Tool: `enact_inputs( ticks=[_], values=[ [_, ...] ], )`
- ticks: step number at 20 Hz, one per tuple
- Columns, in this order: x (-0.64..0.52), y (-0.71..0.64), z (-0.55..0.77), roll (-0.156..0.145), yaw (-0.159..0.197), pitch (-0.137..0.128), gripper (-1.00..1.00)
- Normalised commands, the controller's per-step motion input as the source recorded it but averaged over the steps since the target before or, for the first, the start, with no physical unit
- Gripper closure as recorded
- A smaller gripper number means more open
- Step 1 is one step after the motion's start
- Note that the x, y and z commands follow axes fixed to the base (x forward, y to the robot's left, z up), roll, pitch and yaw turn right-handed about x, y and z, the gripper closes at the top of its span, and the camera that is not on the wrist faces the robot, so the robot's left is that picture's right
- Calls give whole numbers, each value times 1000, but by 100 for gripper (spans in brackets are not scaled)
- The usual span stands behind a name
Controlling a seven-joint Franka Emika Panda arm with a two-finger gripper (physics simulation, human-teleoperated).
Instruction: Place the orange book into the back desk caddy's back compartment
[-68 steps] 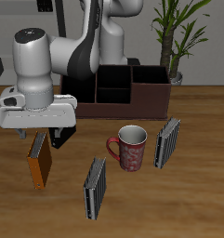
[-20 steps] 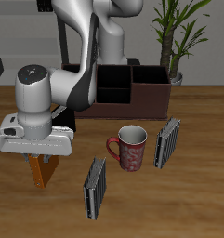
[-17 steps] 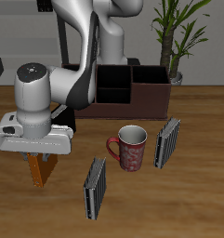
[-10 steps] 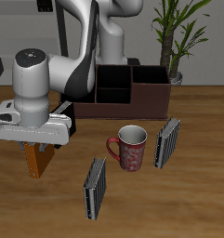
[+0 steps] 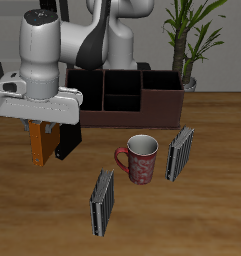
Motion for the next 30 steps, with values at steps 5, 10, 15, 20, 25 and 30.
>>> enact_inputs(
  ticks=[5,10,15,20,25,30],
  values=[
    [-332,274,699,7,11,-33,100],
    [-376,192,578,8,21,-35,100],
    [-488,278,455,17,48,-39,100],
    [-452,287,345,8,50,-9,100],
    [-343,77,262,-50,33,-18,100],
    [-458,169,137,-39,-19,1,100]
  ],
)
